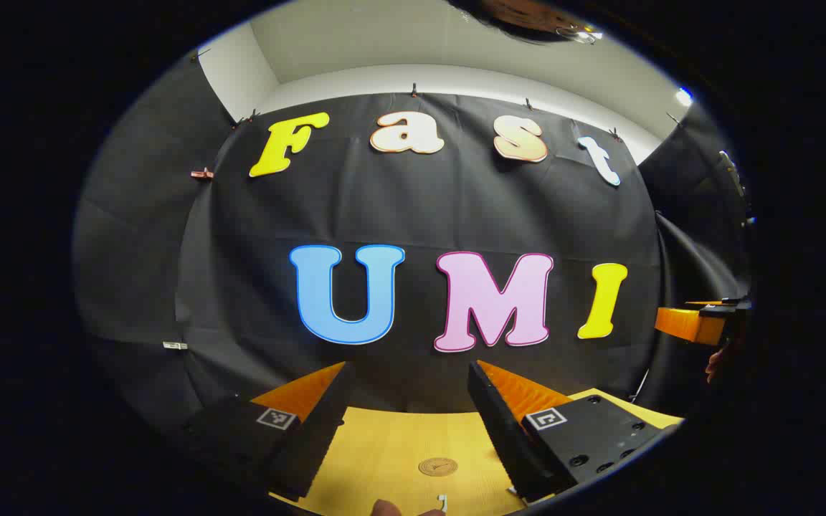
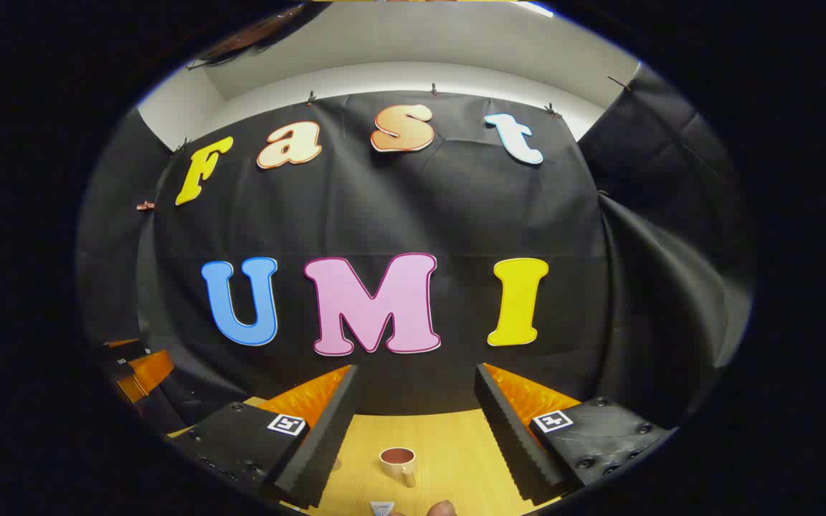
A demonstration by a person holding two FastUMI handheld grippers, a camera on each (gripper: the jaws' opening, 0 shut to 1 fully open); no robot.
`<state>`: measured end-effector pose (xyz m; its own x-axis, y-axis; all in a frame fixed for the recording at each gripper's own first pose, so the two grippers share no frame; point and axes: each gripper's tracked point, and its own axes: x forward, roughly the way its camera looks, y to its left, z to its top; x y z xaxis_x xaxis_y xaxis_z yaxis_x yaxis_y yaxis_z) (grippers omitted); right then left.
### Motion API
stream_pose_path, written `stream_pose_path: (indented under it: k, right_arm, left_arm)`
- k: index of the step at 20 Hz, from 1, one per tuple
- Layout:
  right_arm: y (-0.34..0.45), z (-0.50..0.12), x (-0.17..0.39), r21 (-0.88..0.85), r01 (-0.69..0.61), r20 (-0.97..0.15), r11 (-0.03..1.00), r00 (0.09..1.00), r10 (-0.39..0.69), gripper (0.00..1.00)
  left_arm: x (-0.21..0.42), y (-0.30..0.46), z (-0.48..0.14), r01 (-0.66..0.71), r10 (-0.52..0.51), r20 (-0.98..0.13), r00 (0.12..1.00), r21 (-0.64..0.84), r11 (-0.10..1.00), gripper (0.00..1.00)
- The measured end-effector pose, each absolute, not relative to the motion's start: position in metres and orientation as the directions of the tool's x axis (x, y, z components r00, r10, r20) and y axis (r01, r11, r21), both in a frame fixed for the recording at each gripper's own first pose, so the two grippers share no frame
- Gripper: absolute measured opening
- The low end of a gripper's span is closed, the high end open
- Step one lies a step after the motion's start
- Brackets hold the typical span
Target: Put the toothbrush and toothpaste on the desktop into the cup, then pick up the cup and place it on the coaster on the desktop.
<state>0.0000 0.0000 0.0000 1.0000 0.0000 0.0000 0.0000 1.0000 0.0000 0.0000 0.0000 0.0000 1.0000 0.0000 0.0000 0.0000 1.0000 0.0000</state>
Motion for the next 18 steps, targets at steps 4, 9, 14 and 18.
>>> stream_pose_path:
  k: [4, 9, 14, 18]
  right_arm:
    - [0.008, -0.006, -0.001, -0.045, -0.016, 0.0, 0.999, 1.0, 0.016, 0.98]
    - [0.023, -0.014, -0.002, -0.057, -0.018, -0.017, 0.998, 1.0, 0.017, 0.98]
    - [0.027, -0.02, -0.002, -0.069, -0.022, -0.032, 0.997, 0.999, 0.02, 0.98]
    - [0.036, -0.026, -0.001, -0.08, -0.036, -0.06, 0.996, 0.998, 0.031, 0.98]
  left_arm:
    - [0.003, 0.009, -0.013, 0.012, -0.012, -0.029, 0.999, 0.001, 1.0, 1.0]
    - [0.004, 0.013, -0.021, 0.021, -0.021, -0.048, 0.999, 0.011, 1.0, 1.0]
    - [0.004, 0.012, -0.028, 0.036, -0.035, -0.064, 0.997, 0.016, 0.999, 1.0]
    - [0.005, 0.014, -0.031, 0.041, -0.04, -0.075, 0.996, 0.023, 0.999, 1.0]
